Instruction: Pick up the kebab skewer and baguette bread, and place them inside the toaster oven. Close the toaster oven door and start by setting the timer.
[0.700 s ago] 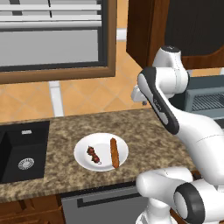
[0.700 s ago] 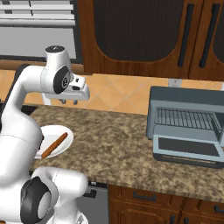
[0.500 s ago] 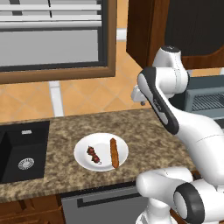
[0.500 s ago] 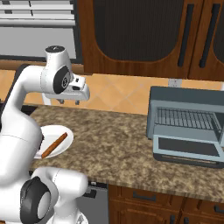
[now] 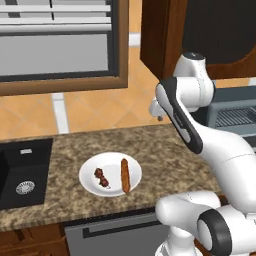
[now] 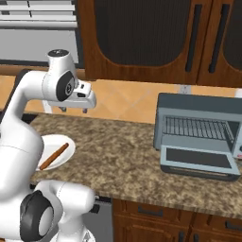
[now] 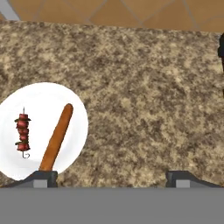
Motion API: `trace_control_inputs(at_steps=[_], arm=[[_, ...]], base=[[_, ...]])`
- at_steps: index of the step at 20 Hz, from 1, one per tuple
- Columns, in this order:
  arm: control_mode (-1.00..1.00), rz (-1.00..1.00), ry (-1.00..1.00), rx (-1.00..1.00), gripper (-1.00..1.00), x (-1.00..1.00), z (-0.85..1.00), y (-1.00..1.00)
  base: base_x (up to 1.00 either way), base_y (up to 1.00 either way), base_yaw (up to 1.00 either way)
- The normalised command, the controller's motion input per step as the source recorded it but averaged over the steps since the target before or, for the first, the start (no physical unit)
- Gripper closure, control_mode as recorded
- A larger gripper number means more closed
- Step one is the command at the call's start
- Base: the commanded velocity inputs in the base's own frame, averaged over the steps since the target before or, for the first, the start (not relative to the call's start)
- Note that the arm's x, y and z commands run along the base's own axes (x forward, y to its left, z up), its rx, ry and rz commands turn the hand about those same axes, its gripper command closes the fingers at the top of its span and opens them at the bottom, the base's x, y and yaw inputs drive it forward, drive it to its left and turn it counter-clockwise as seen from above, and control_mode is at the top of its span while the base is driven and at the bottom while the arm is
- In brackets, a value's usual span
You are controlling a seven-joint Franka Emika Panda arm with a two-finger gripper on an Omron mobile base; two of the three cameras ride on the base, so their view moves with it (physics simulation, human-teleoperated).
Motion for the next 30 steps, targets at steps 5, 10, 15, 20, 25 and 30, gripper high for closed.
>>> trace_control_inputs(at_steps=[5,10,15,20,25,30], arm=[[1.00,0.00,0.00,0.00,-1.00,0.00,0.00,0.00],[1.00,0.00,0.00,0.00,-1.00,0.00,0.00,0.00],[1.00,0.00,0.00,0.00,-1.00,0.00,0.00,0.00],[1.00,0.00,0.00,0.00,-1.00,0.00,0.00,0.00],[-1.00,0.00,0.00,0.00,-1.00,0.00,0.00,0.00],[-1.00,0.00,0.00,0.00,-1.00,0.00,0.00,0.00]], base=[[0.00,-0.76,0.00],[0.00,-0.51,0.00],[0.00,0.00,0.00],[0.00,0.00,0.00],[0.00,0.00,0.00],[0.00,0.00,0.00]])
